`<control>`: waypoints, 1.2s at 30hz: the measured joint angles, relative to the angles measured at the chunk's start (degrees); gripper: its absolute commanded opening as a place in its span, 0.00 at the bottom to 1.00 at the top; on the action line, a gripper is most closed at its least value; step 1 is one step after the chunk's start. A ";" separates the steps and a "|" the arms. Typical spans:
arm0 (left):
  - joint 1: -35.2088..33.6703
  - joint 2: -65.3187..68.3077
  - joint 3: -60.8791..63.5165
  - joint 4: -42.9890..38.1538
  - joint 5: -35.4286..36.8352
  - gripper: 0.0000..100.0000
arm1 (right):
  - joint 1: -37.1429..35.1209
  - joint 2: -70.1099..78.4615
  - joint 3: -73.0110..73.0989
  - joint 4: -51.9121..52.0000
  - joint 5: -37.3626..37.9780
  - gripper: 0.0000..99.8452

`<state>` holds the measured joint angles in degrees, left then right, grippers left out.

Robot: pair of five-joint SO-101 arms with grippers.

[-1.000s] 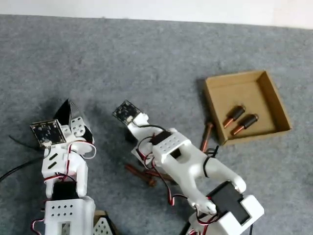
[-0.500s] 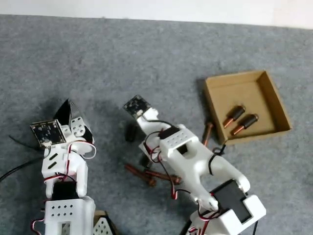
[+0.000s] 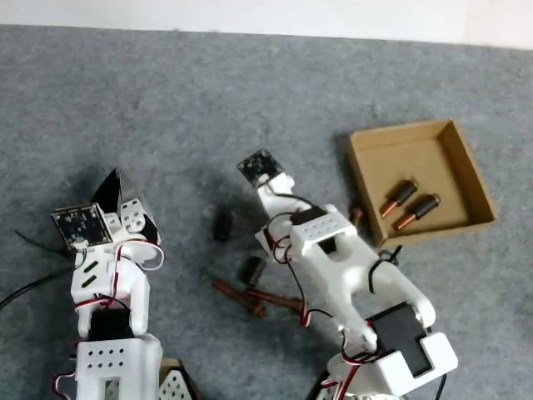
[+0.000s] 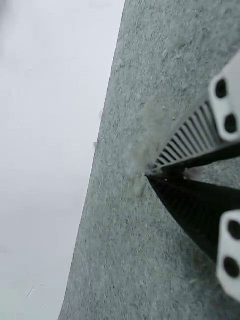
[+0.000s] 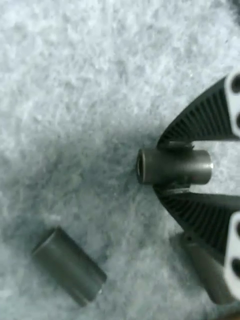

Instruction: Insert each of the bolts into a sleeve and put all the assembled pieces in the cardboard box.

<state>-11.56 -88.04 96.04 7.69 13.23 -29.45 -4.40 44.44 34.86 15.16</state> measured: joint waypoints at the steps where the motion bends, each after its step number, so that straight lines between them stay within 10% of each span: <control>1: 0.00 0.00 0.00 0.00 0.00 0.00 | 0.00 0.00 0.00 0.00 0.00 0.00; 36: 3.25 0.00 0.00 0.00 -4.40 0.00 | 14.33 -74.64 48.53 -13.71 0.09 0.00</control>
<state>-8.31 -88.04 96.04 7.69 8.84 -15.12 -79.03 92.97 21.14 15.25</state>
